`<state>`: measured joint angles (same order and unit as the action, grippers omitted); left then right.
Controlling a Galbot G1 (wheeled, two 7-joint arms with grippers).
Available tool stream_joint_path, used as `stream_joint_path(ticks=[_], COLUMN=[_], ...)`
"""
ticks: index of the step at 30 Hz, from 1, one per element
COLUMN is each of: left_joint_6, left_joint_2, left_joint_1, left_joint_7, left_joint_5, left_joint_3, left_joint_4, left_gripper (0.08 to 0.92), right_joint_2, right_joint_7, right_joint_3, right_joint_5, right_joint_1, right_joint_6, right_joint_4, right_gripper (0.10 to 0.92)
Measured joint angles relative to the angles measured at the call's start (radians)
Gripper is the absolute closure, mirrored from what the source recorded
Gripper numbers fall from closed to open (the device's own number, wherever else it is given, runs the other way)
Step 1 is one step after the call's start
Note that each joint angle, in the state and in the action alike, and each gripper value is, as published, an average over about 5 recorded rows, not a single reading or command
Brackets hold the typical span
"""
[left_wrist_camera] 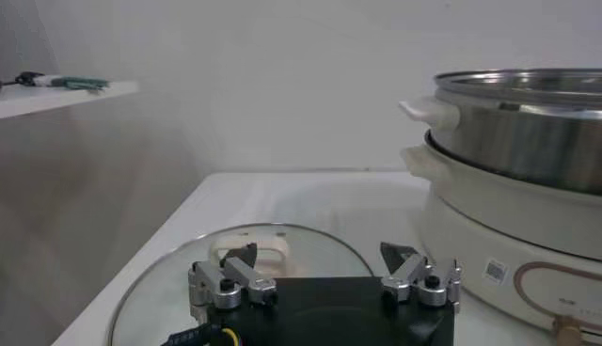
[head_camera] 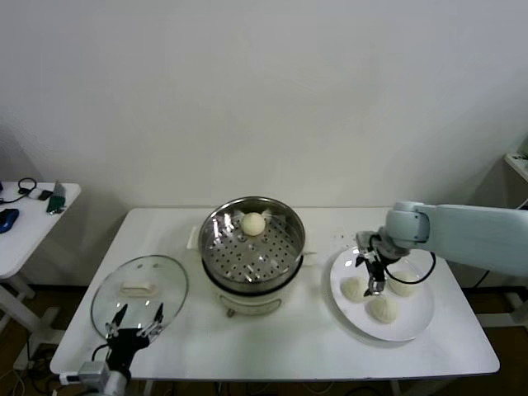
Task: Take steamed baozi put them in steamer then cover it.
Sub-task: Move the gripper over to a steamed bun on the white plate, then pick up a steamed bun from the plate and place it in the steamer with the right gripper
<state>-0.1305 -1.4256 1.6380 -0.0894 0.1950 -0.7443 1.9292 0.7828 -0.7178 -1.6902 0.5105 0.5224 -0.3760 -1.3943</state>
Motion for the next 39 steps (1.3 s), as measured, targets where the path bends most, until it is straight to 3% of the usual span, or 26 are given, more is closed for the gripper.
stream_joint_path(ticks=[11,19,25,39], left_joint_6=[0.001,0.002,0.007,0.006], left_joint_2=[0.001,0.005,0.005,0.007], left_joint_1=[0.002,0.003,0.003,-0.011], left_joint_7=[0.0,0.002,0.005,0.005], left_joint_5=[-0.005,-0.006,-0.012,-0.021], left_joint_3=[0.01,0.012,0.014,0.028], left_joint_4=[-0.005,-0.008,-0.01,-0.011], left_gripper=[0.177,0.177,0.177,0.177], right_joint_2=[0.008,0.009,-0.004,0.031], right_joint_7=[0.008,0.005,-0.016,-0.138], right_joint_3=[0.088,0.131,0.138,-0.02], right_joint_5=[-0.059,-0.072,-0.065,0.116], right_joint_1=[-0.107,-0.139,-0.125,0.283], right_joint_6=[-0.012,-0.012,0.003,0.063], right_joint_4=[0.046,0.062,0.052,-0.014], right_gripper=[0.205,0.327,0.344,0.344])
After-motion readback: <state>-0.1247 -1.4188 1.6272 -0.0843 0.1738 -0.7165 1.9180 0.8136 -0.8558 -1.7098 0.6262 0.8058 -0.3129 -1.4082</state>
